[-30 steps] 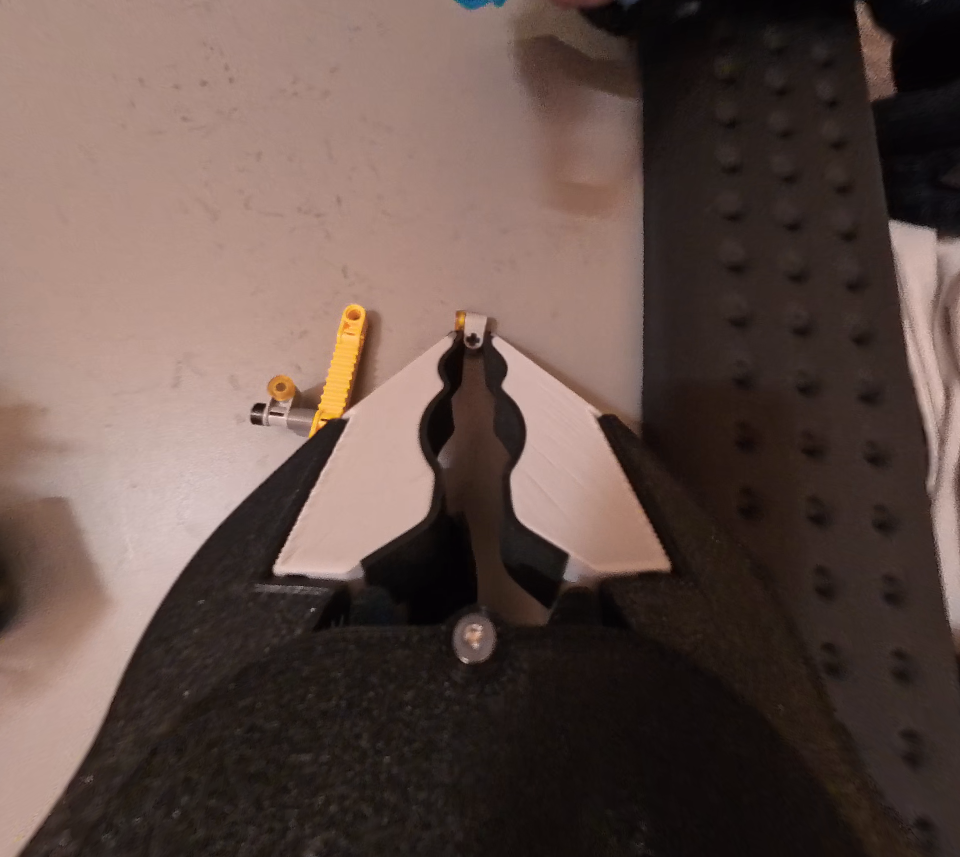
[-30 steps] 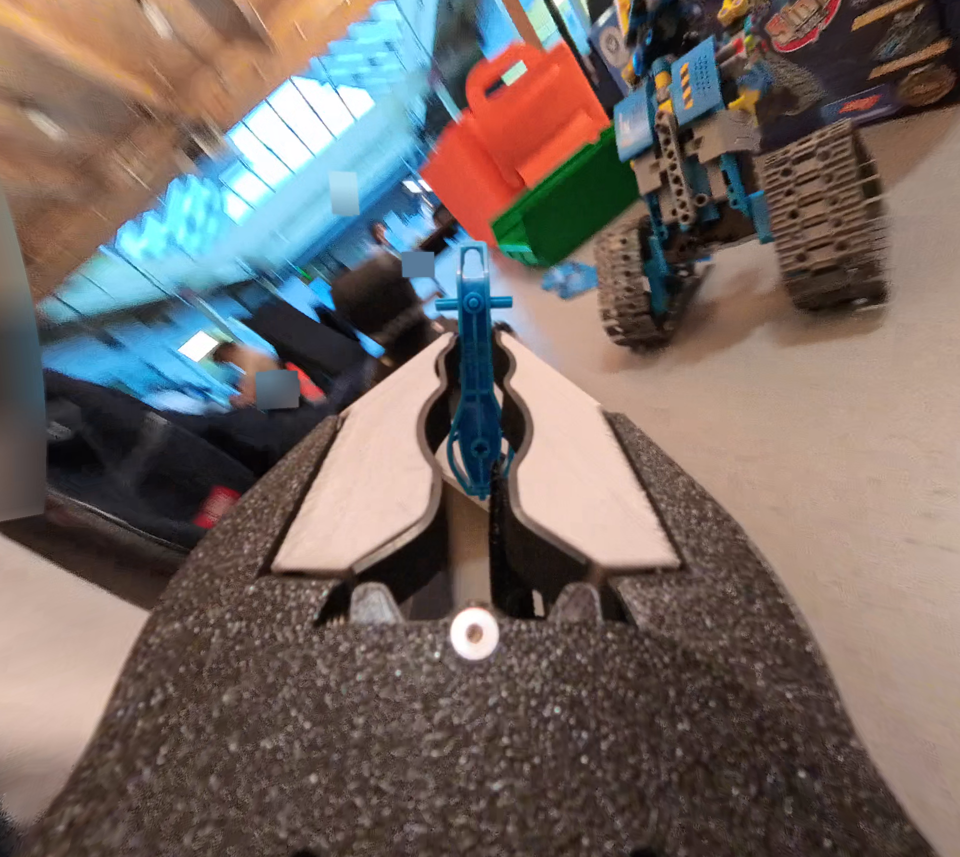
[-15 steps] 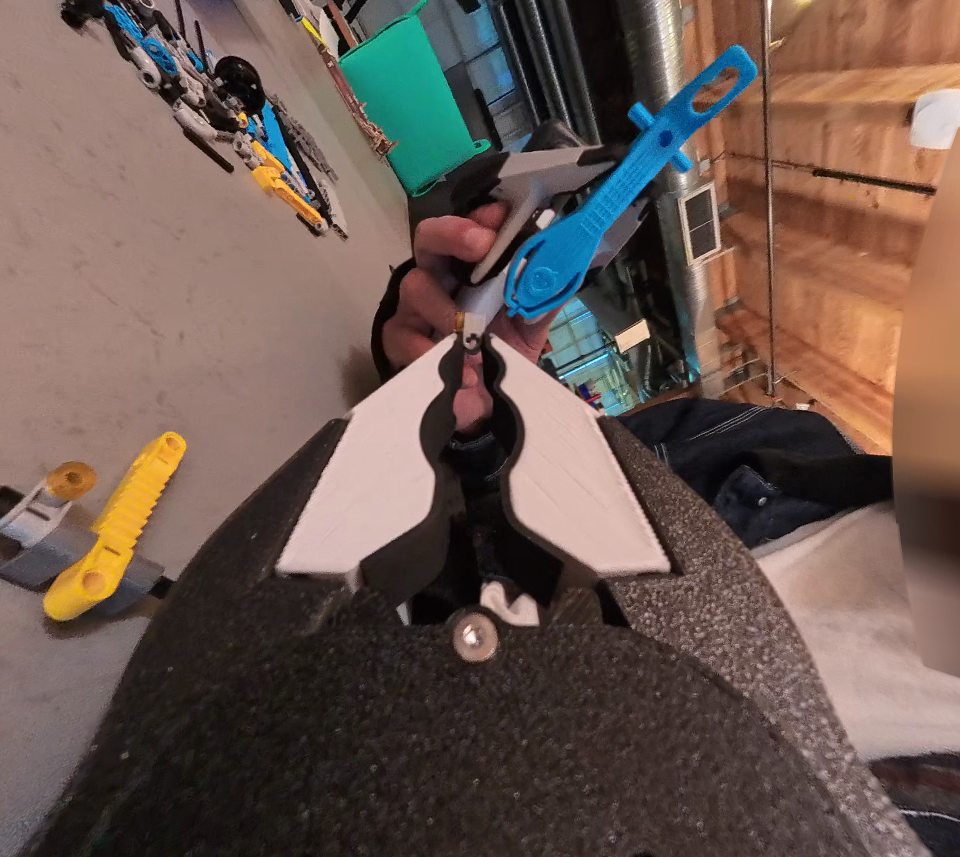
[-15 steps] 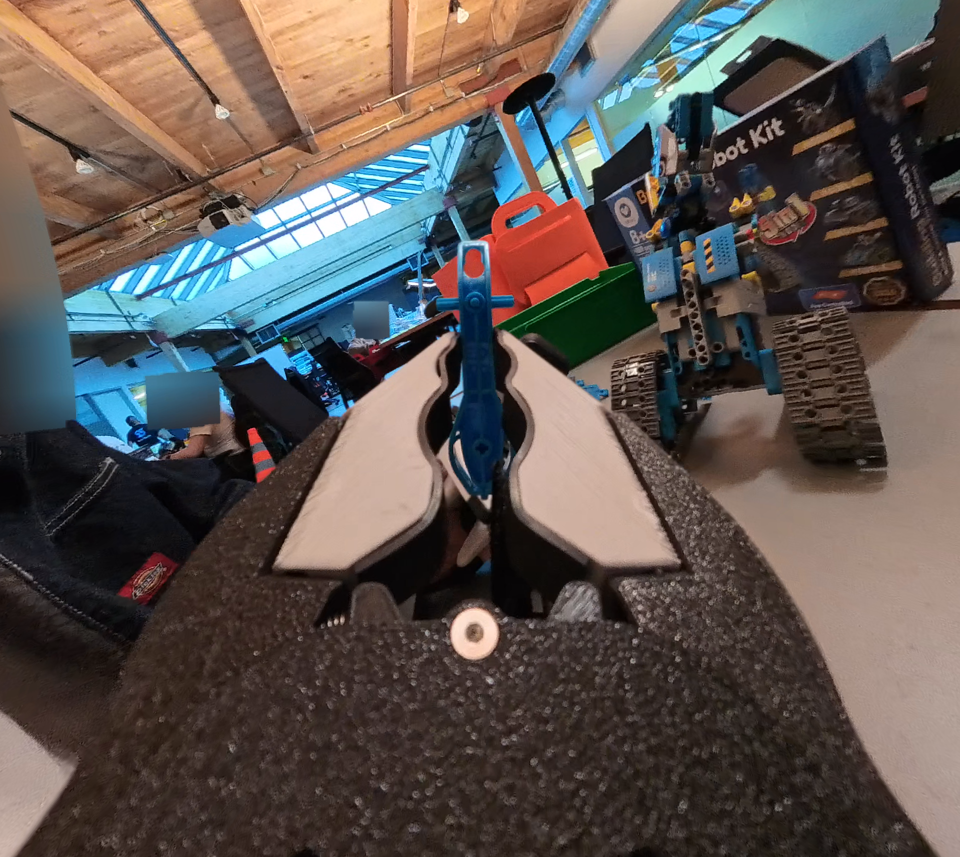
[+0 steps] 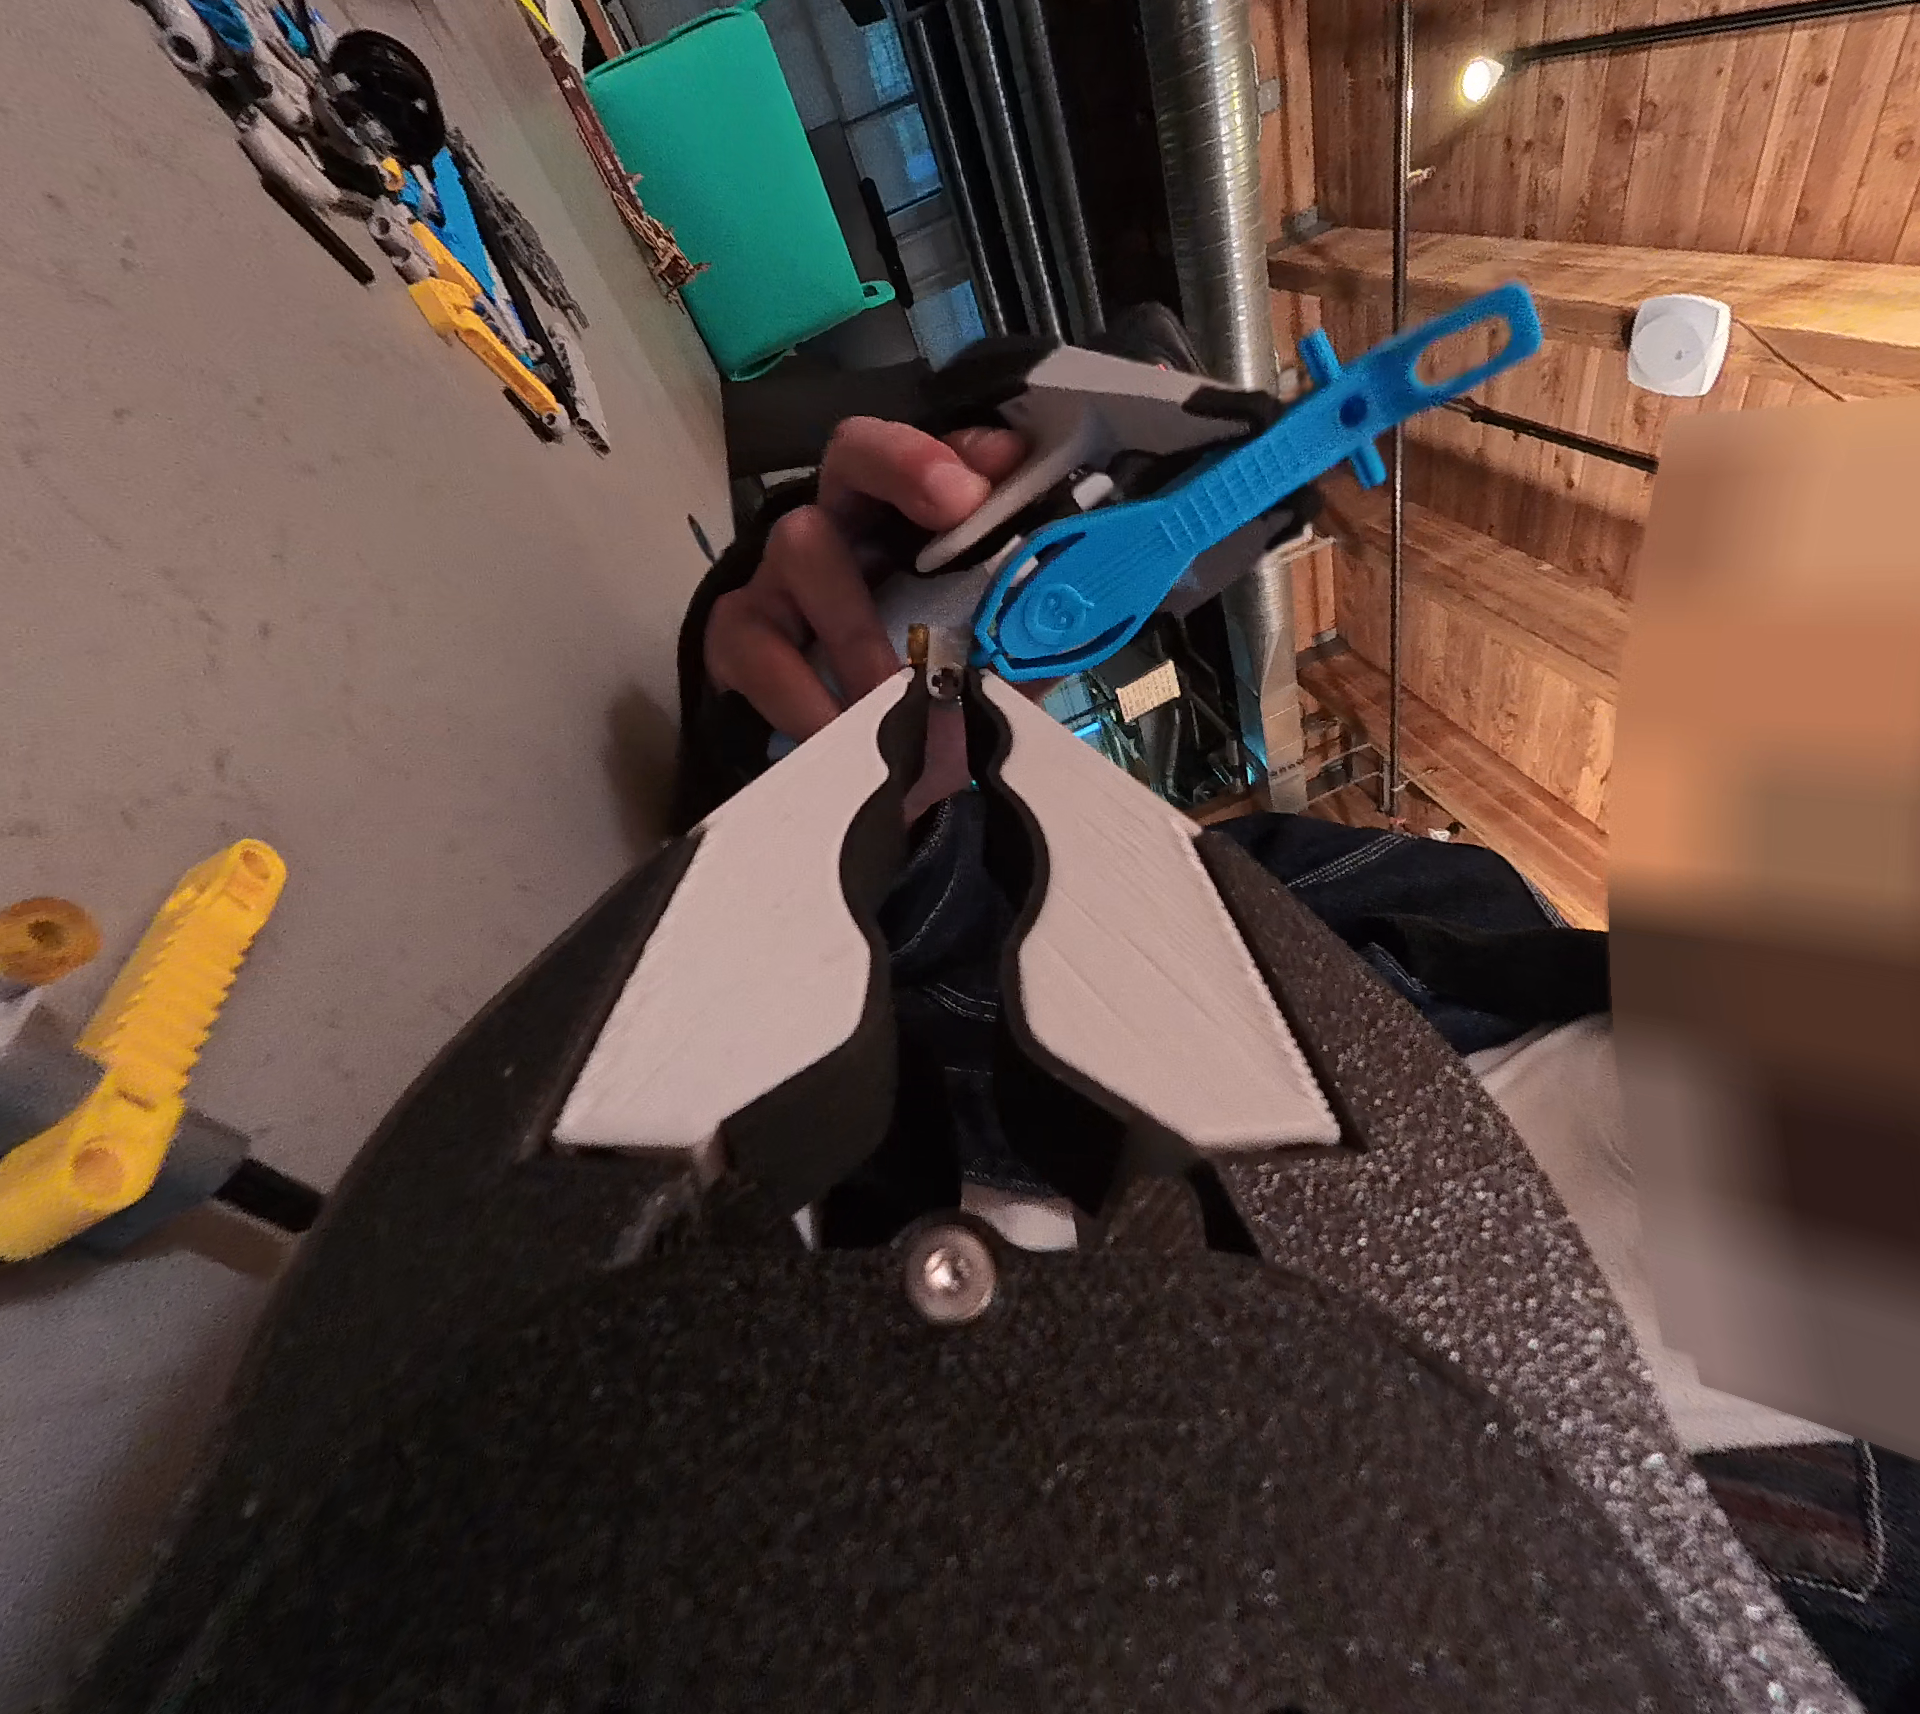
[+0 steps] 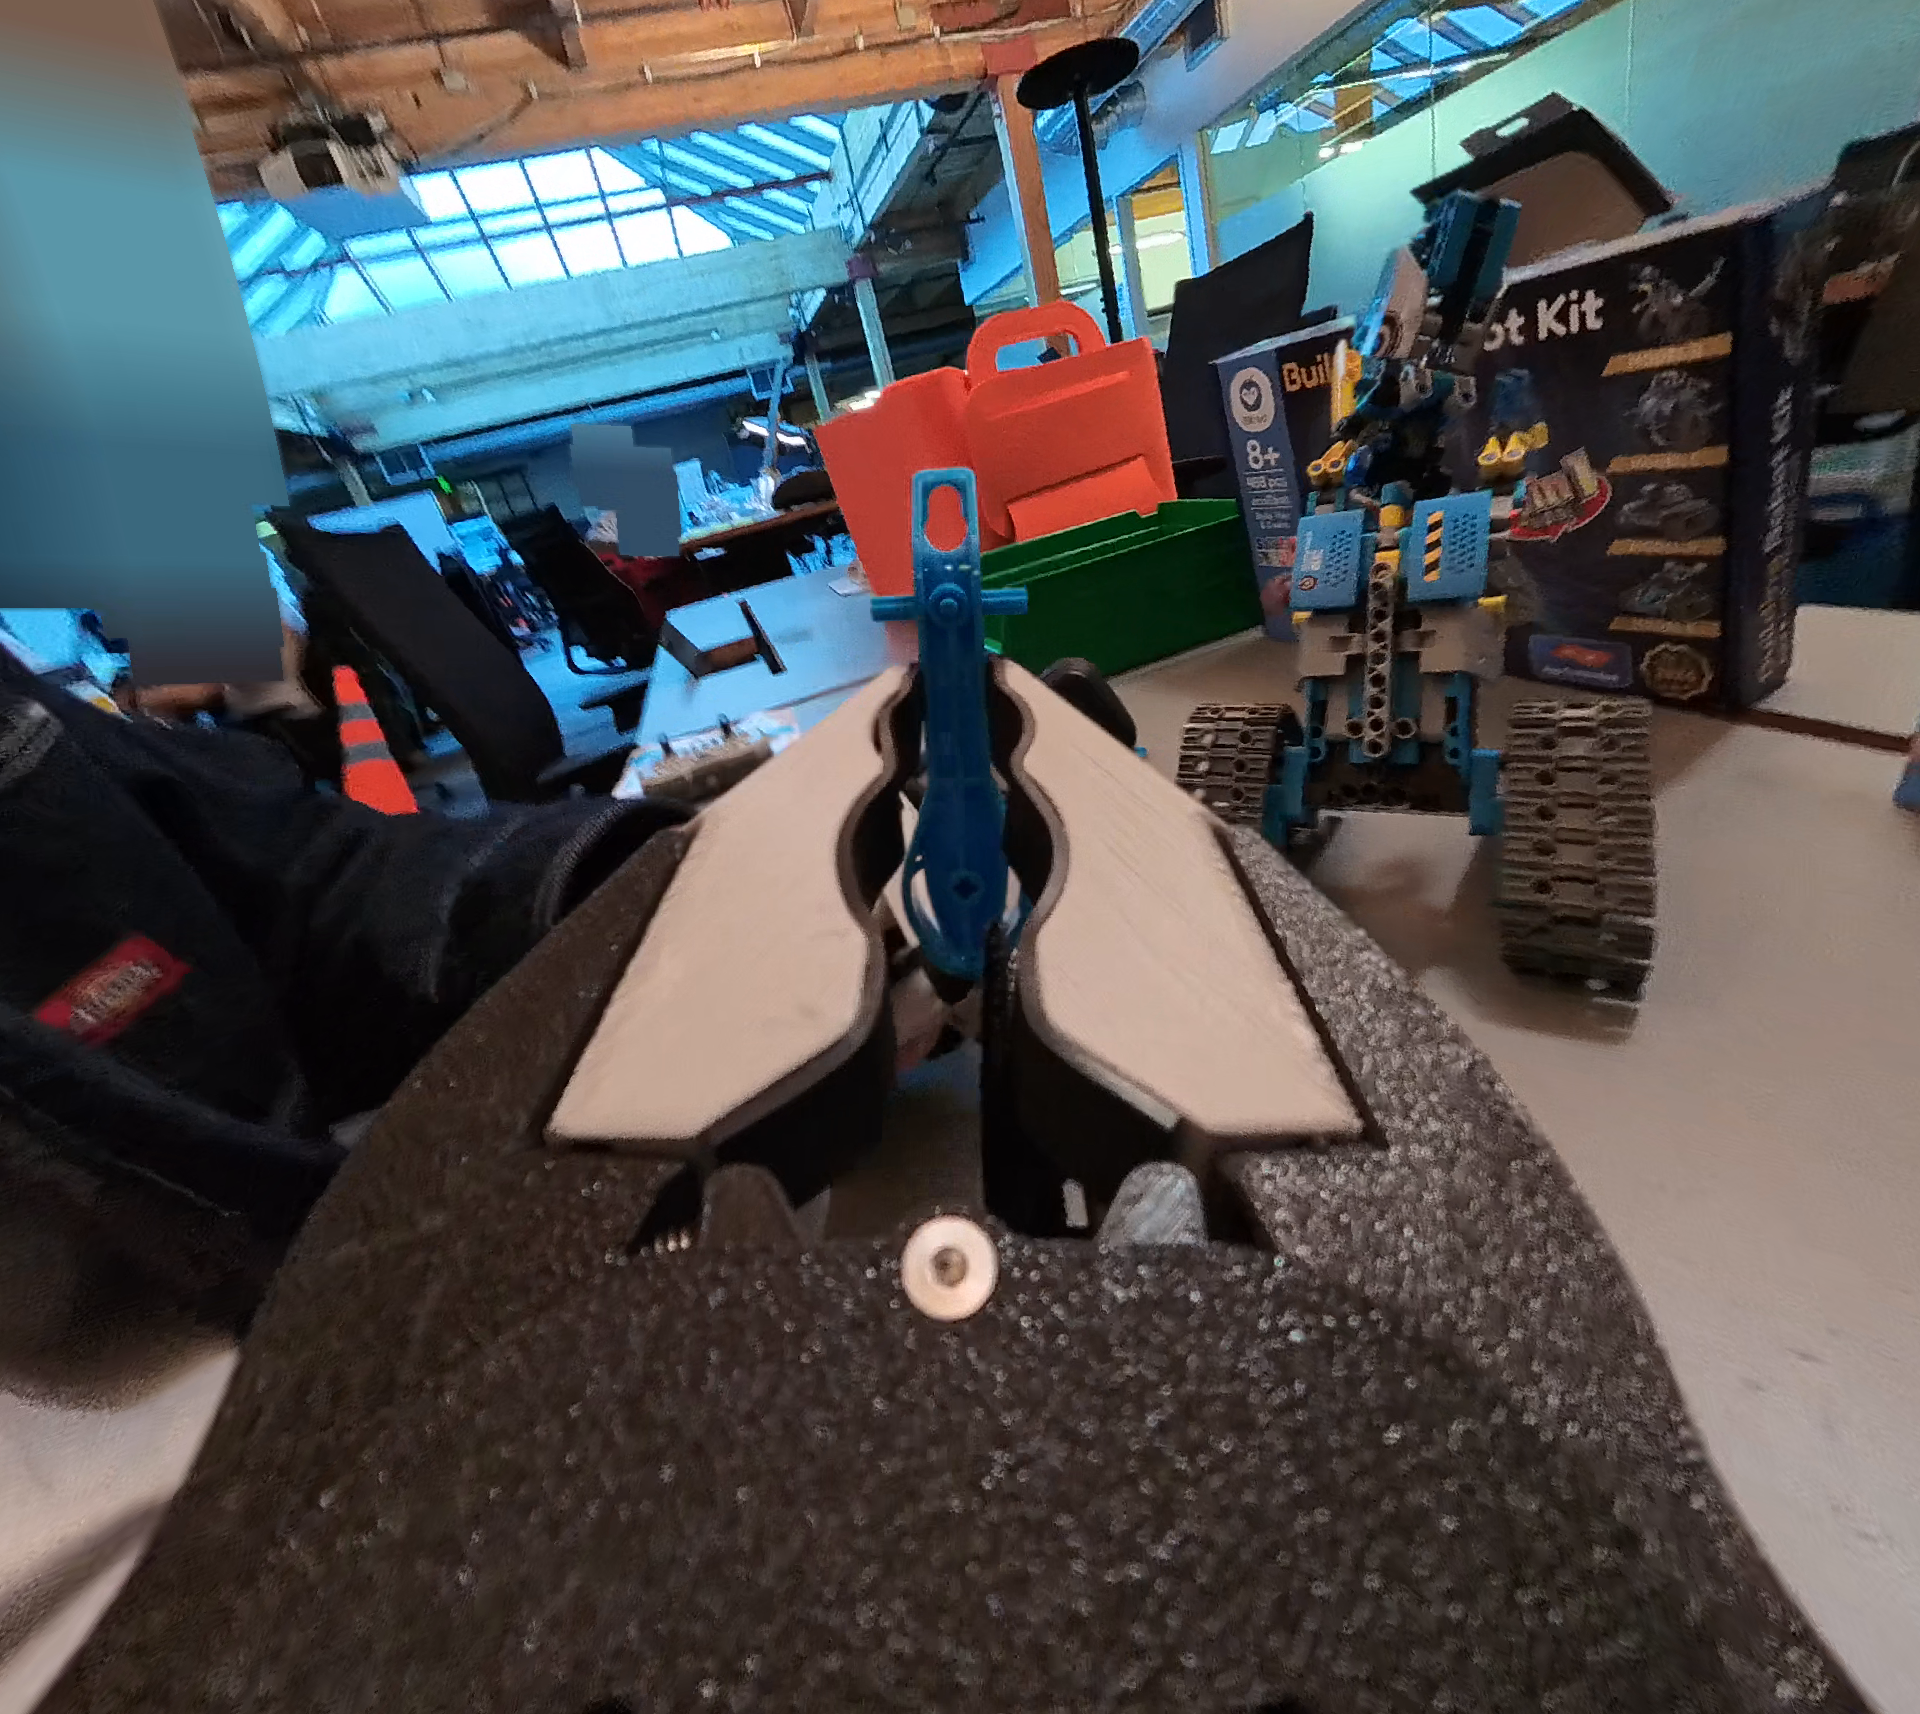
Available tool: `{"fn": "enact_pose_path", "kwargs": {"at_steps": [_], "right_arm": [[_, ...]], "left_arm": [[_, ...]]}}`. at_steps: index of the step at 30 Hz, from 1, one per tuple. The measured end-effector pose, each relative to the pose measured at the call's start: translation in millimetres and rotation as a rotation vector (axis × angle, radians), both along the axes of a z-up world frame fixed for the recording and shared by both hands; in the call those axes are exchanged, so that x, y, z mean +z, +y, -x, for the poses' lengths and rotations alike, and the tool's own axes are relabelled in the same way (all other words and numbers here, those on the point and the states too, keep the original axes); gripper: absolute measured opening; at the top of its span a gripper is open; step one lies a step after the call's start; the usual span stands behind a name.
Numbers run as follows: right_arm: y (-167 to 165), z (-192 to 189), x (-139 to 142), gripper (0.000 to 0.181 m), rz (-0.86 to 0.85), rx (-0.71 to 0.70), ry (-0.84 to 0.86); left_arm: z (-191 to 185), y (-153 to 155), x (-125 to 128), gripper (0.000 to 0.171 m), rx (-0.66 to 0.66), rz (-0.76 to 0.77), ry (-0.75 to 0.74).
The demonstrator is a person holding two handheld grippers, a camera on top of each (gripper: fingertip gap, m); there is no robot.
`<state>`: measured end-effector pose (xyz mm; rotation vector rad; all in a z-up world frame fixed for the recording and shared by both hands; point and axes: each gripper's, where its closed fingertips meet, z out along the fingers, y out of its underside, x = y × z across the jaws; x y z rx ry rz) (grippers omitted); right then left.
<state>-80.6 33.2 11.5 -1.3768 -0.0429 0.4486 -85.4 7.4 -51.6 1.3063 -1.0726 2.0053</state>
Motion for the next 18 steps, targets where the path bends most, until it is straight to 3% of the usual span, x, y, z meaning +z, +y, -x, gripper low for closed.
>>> {"fn": "enact_pose_path", "kwargs": {"at_steps": [5,12,18], "right_arm": [[-8.7,-2.8,-5.7,0.010,0.024,-0.063,-0.141],[-11.9,4.8,-26.9,0.012,0.114,-0.080,-0.334],[-5.4,-1.2,-42.0,0.011,0.190,-0.118,-0.382]], "left_arm": [[-3.9,10.0,-5.0,0.004,0.055,-0.058,-0.002],[-11.9,22.8,-18.1,0.004,0.175,-0.342,-0.063],[-12.9,24.5,-24.0,0.005,0.190,-0.446,-0.082]]}}
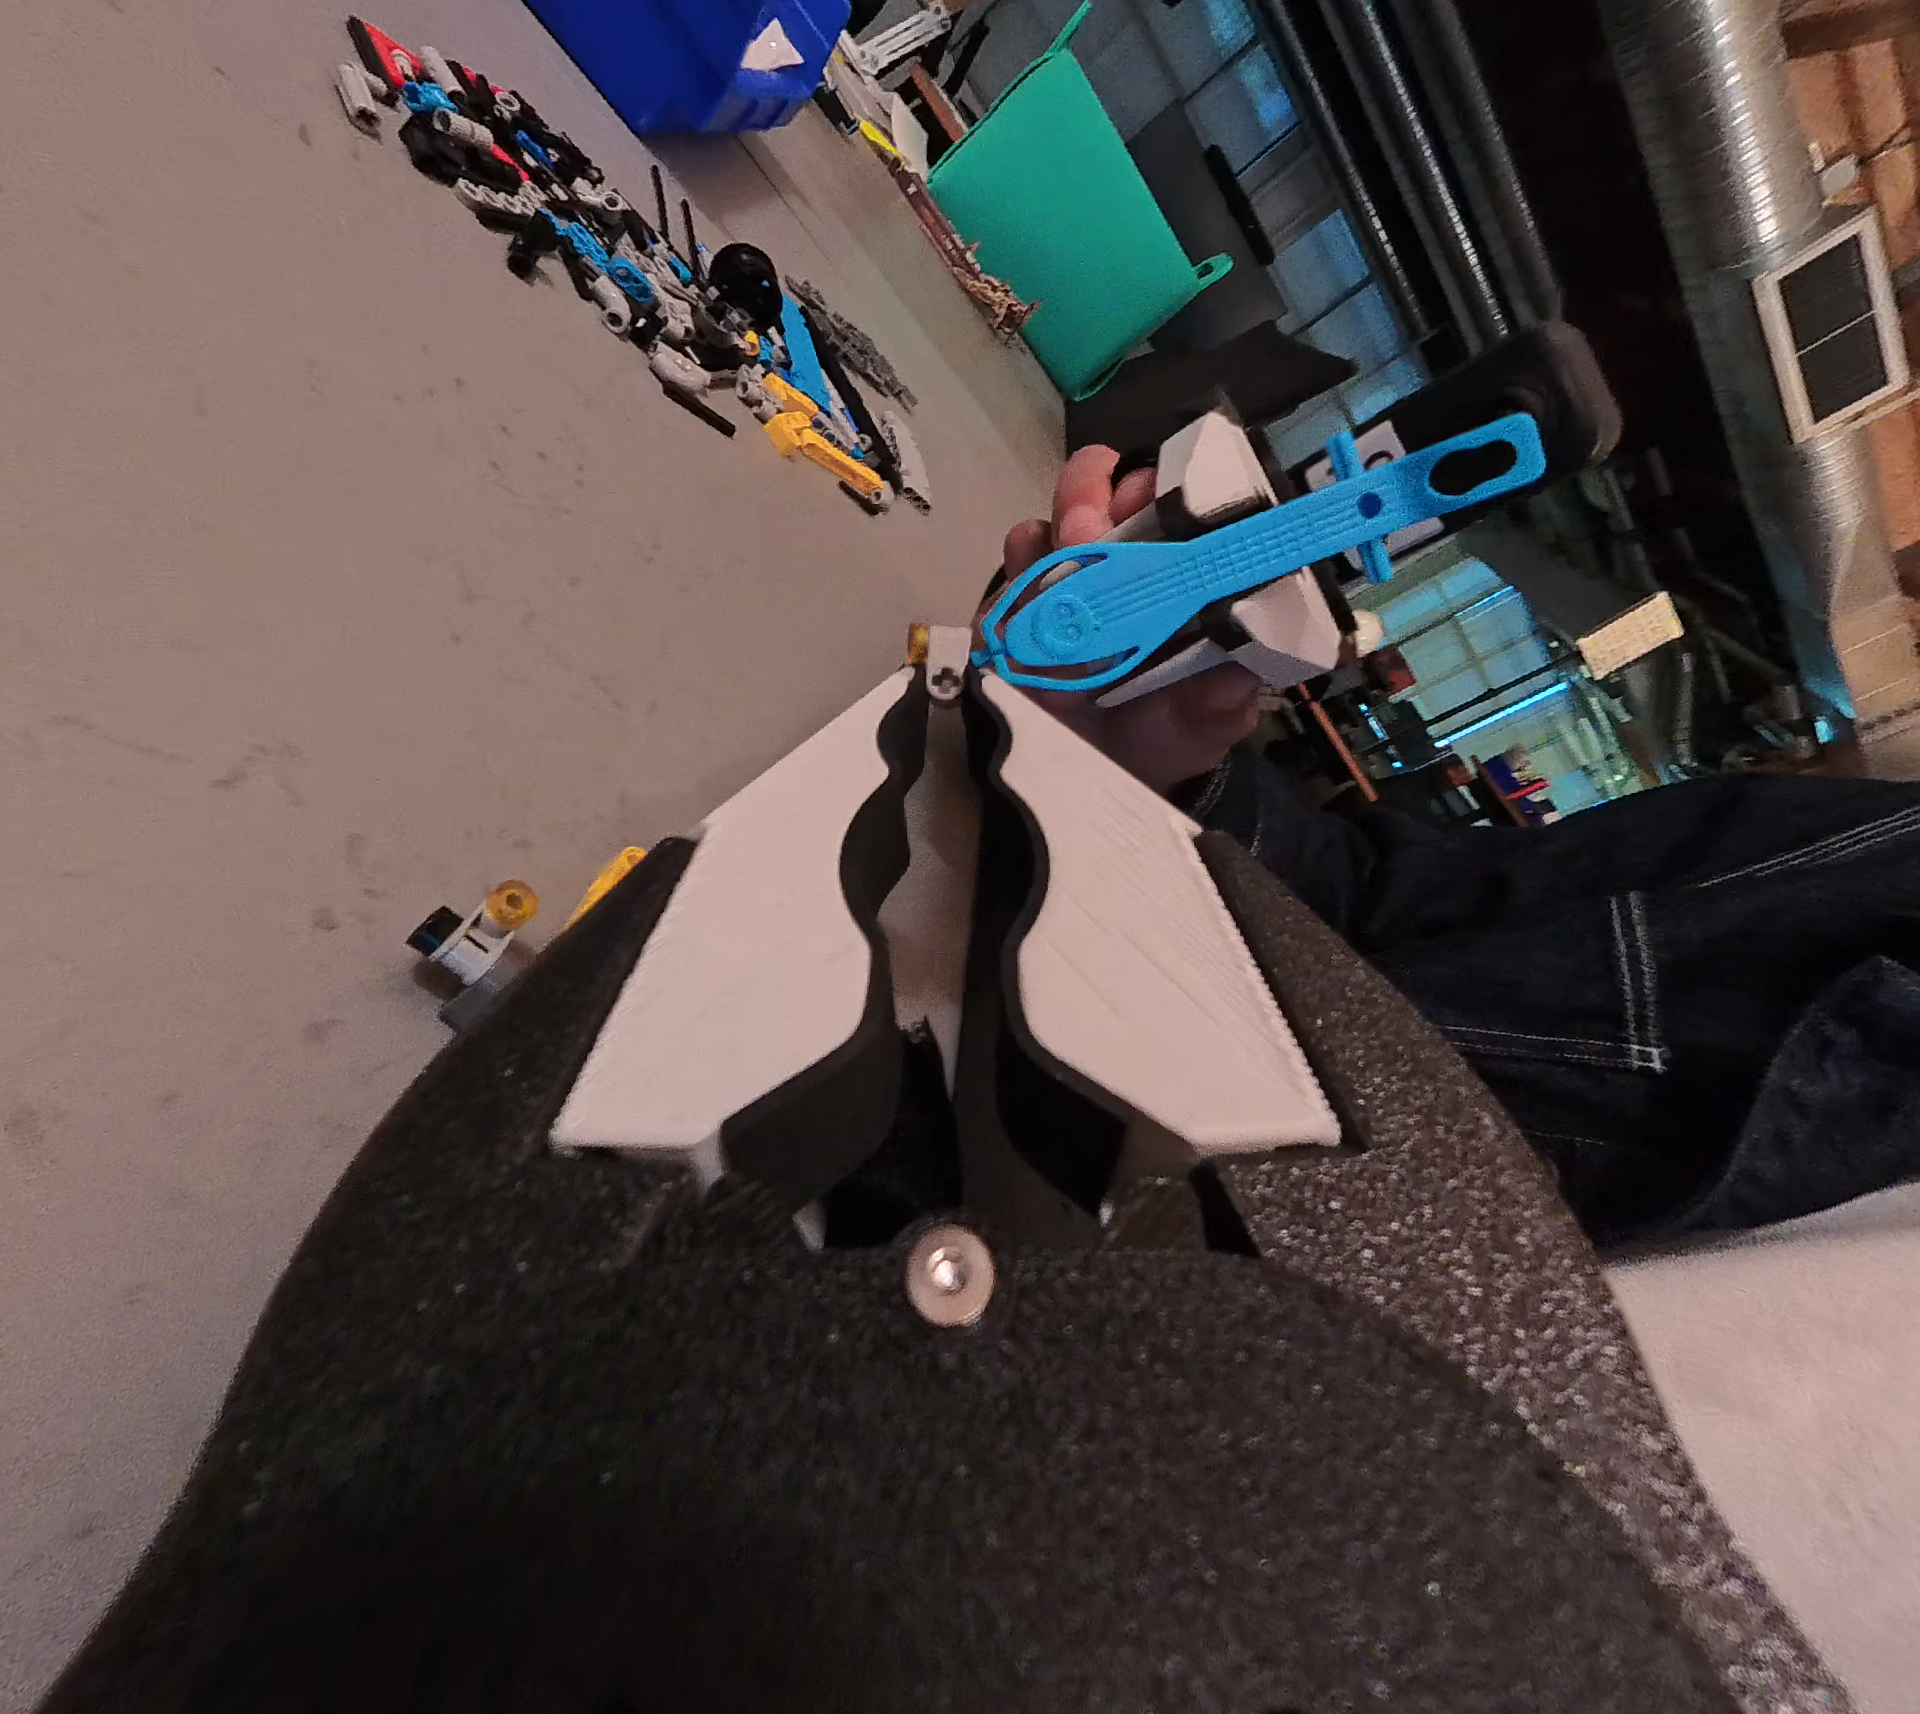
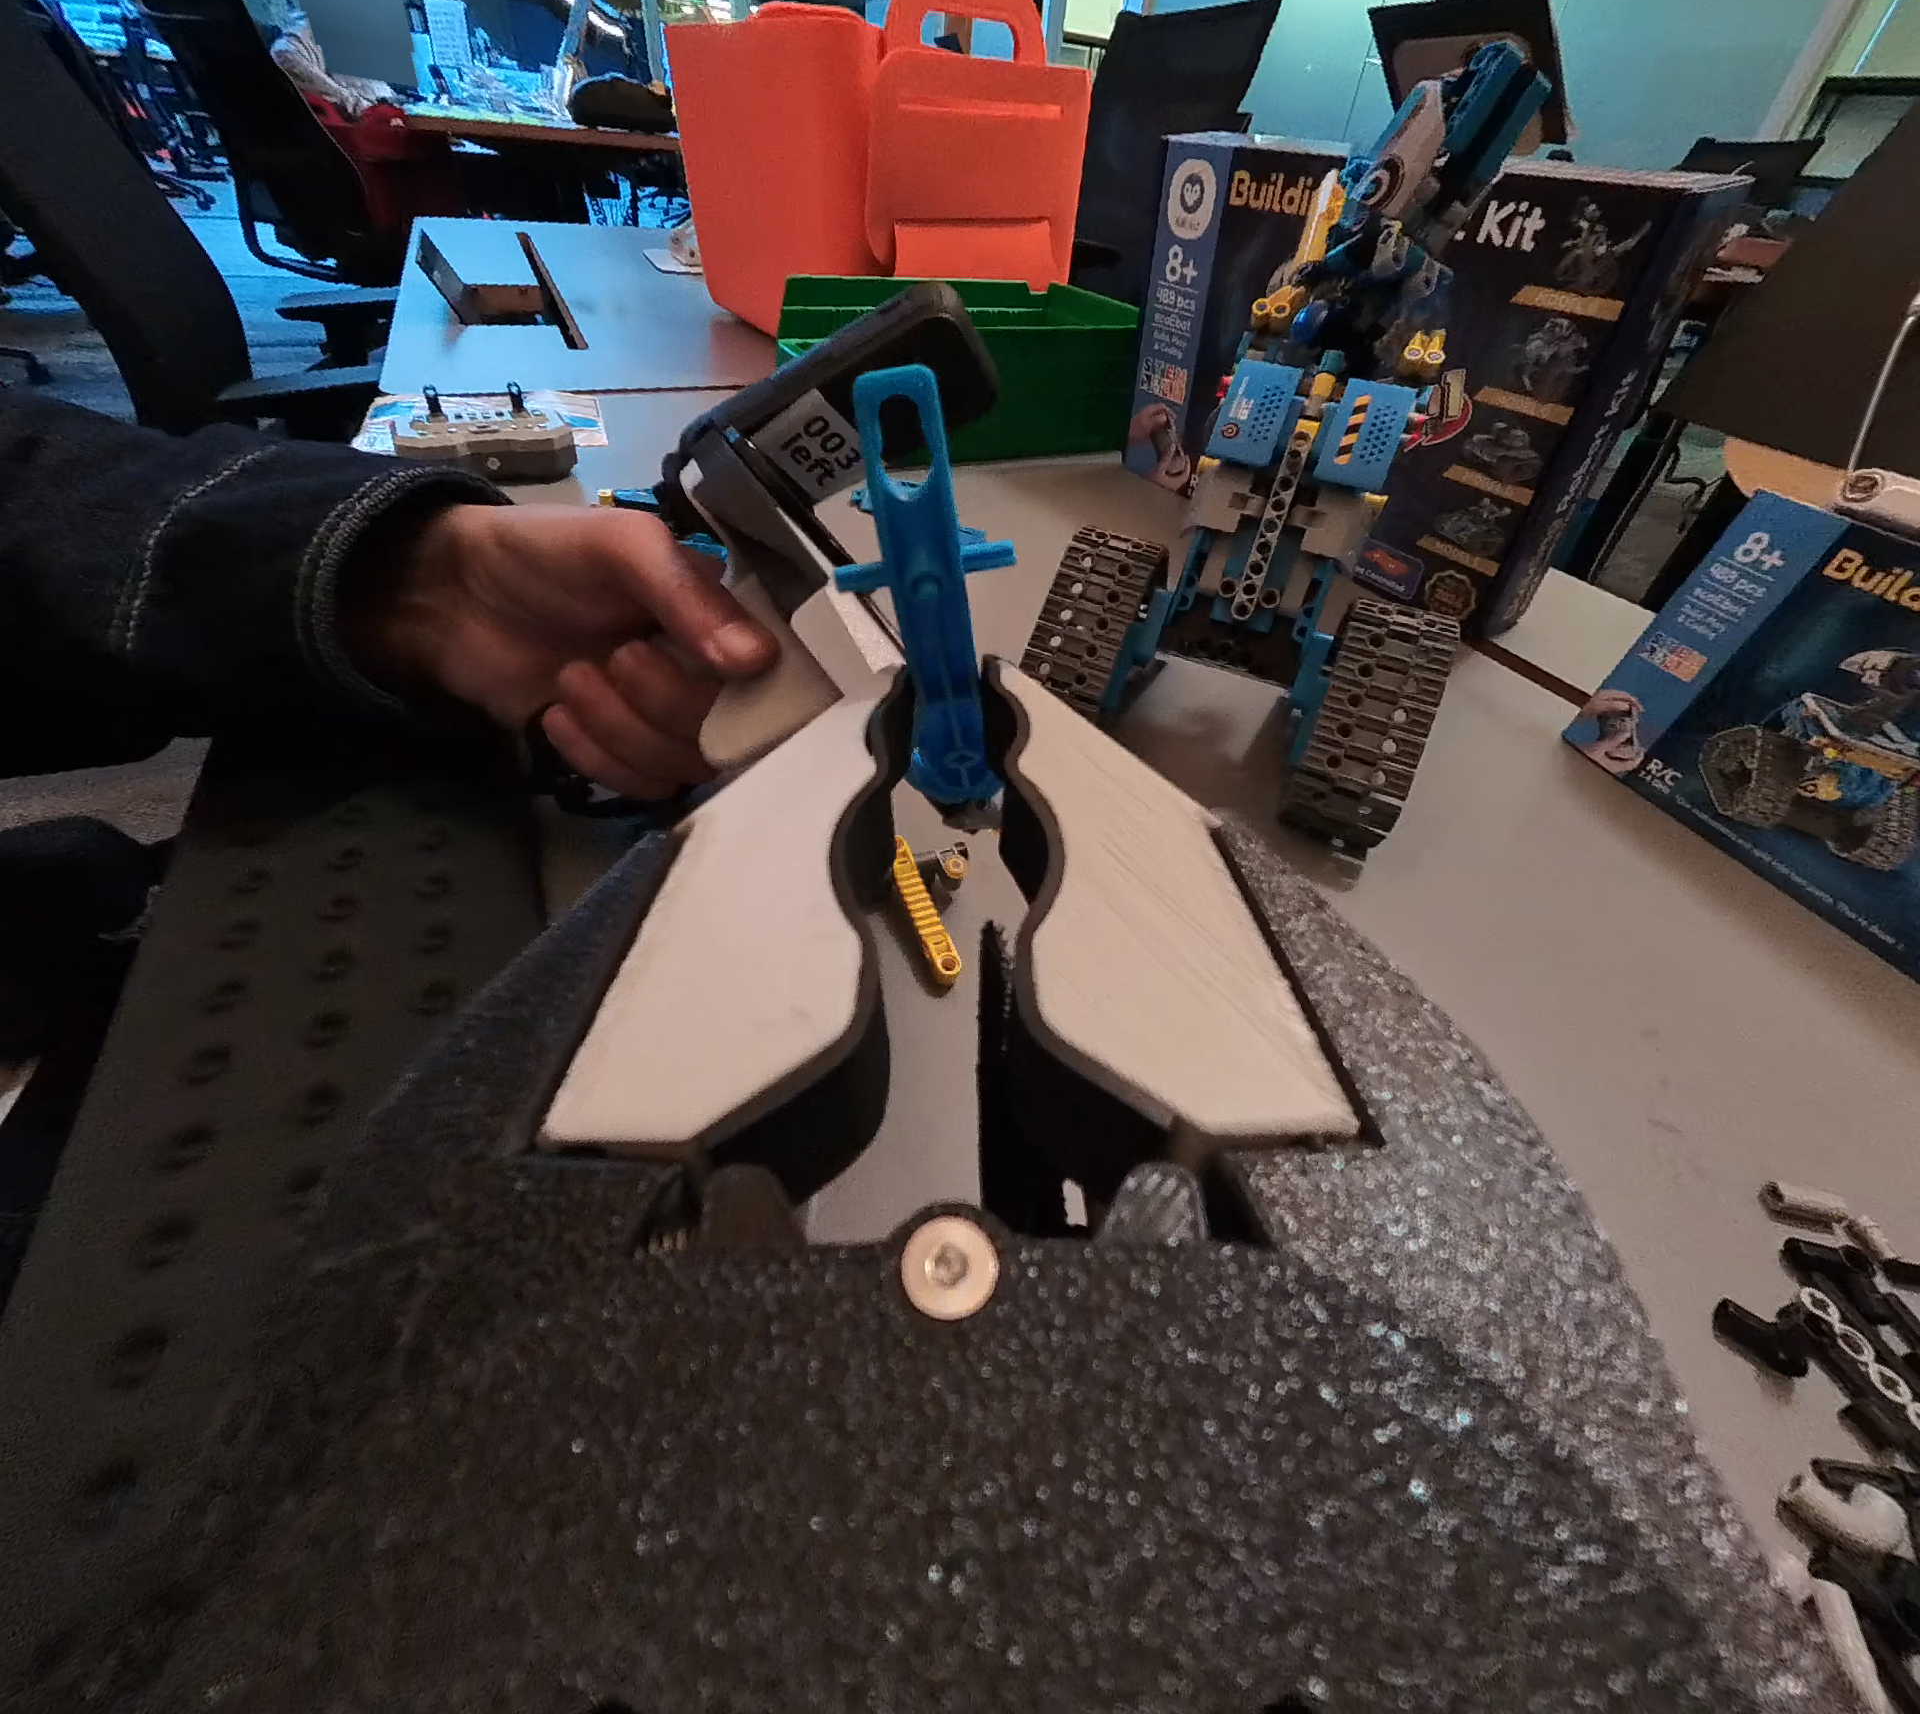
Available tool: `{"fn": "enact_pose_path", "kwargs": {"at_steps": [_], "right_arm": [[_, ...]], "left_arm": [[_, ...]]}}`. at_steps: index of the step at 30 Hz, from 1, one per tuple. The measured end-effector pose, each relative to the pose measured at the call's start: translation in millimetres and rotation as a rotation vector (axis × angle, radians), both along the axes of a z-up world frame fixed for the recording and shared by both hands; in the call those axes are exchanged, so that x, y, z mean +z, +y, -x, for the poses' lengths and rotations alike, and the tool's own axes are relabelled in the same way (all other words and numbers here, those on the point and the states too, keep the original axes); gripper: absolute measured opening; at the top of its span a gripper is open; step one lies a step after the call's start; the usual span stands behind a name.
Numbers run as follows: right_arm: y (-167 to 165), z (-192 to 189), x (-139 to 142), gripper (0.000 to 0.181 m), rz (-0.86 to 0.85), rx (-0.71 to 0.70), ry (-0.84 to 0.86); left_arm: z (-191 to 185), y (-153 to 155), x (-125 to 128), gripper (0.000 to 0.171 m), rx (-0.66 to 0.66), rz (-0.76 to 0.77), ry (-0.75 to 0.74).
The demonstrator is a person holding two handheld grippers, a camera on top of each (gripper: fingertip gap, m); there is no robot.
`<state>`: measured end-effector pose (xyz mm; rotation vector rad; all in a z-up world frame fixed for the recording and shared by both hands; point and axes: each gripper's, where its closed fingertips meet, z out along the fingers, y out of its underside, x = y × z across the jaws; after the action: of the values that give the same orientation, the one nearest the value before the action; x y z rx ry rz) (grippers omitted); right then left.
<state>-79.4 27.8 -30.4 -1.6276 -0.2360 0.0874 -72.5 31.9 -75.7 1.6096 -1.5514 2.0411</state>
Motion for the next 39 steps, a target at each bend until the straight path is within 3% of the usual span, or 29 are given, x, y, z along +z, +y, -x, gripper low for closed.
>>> {"fn": "enact_pose_path", "kwargs": {"at_steps": [8,15,22,27,34,39], "right_arm": [[-1.8,-4.1,0.3,0.011,-0.001,-0.003,0.014],[-3.2,-3.8,-3.6,0.010,0.004,-0.074,-0.209],[-2.0,-3.3,-5.9,0.010,0.016,-0.075,-0.225],[-1.1,-0.5,-9.4,0.010,0.020,-0.086,-0.327],[-6.3,2.9,-13.8,0.011,-0.008,-0.087,-0.542],[-7.6,3.5,-14.5,0.011,-0.023,-0.113,-0.659]], "left_arm": [[-2.0,5.8,4.5,0.005,0.044,-0.108,-0.068],[-4.2,13.8,8.2,0.005,0.083,-0.125,-0.095],[-4.4,15.7,6.5,0.005,0.086,-0.130,-0.087],[-4.4,16.9,4.3,0.005,0.101,-0.227,-0.112],[-3.5,15.1,3.8,0.005,0.126,-0.572,-0.251],[-3.2,15.6,6.6,0.005,0.124,-0.524,-0.245]]}}
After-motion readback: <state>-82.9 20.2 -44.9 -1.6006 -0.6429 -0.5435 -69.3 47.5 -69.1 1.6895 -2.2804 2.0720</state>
